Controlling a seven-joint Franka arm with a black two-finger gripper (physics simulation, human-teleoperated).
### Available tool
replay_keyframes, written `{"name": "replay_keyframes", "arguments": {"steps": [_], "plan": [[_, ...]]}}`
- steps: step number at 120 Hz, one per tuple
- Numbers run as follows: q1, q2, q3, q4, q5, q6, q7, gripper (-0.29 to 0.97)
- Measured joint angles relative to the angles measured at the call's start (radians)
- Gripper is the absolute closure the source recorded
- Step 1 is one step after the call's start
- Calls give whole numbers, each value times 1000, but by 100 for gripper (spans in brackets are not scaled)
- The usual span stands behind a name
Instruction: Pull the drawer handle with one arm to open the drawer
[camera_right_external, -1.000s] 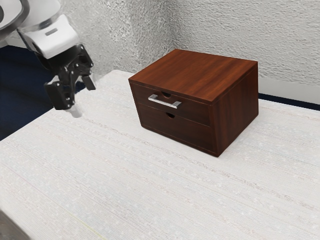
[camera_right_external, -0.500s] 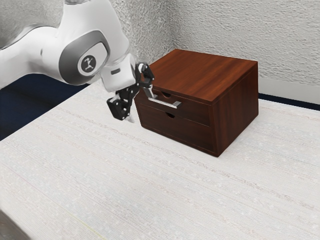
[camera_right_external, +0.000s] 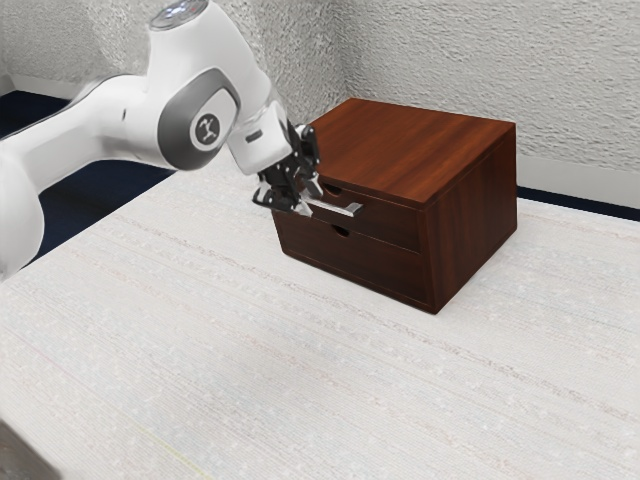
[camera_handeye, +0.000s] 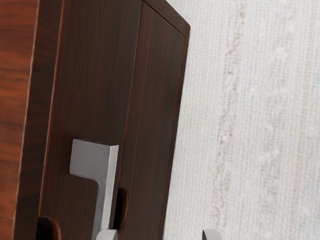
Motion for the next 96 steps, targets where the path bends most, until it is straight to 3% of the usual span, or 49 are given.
{"name": "replay_keyframes", "arguments": {"steps": [64,85,96], "plan": [[12,200,22,177,-22,13,54,58],[8,144,34,89,-48,15,69,62],[4,122,38,39,-59,20,77,72]]}}
